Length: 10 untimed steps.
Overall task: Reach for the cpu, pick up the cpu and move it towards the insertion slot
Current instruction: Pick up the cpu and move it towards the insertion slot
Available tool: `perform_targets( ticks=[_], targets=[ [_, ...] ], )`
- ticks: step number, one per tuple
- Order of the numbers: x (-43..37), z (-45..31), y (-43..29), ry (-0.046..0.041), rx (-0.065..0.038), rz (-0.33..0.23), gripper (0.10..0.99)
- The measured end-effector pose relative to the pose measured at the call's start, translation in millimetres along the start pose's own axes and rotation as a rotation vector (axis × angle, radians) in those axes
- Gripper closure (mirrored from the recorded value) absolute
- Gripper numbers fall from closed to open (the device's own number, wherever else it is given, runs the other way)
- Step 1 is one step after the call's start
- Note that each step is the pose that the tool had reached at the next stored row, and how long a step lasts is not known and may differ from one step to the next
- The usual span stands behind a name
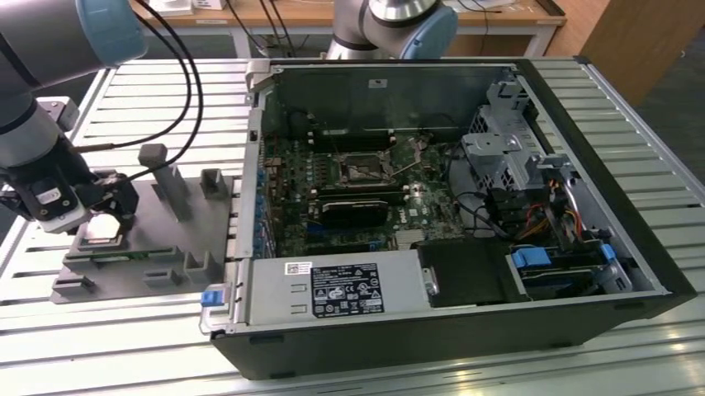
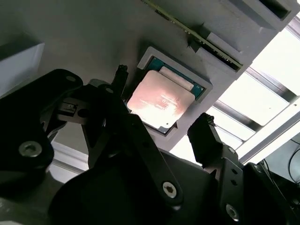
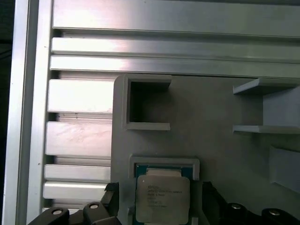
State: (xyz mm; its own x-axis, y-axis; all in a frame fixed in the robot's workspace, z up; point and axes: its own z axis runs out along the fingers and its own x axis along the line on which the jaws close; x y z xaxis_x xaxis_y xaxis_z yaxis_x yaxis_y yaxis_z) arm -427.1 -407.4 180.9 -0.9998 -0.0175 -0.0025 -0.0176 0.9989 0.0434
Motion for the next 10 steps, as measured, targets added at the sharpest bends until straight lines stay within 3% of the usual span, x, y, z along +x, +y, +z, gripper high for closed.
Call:
perform_targets(
  ticks=[4,5,10],
  targets=[
    [0.1,0.8,0.0,-0.002,0.0,0.0,0.306],
    [0.1,0.8,0.0,-0.0023,0.0,0.0,0.376],
    [0.1,1.0,-0.8,-0.0028,0.0,0.0,0.388]
  ],
)
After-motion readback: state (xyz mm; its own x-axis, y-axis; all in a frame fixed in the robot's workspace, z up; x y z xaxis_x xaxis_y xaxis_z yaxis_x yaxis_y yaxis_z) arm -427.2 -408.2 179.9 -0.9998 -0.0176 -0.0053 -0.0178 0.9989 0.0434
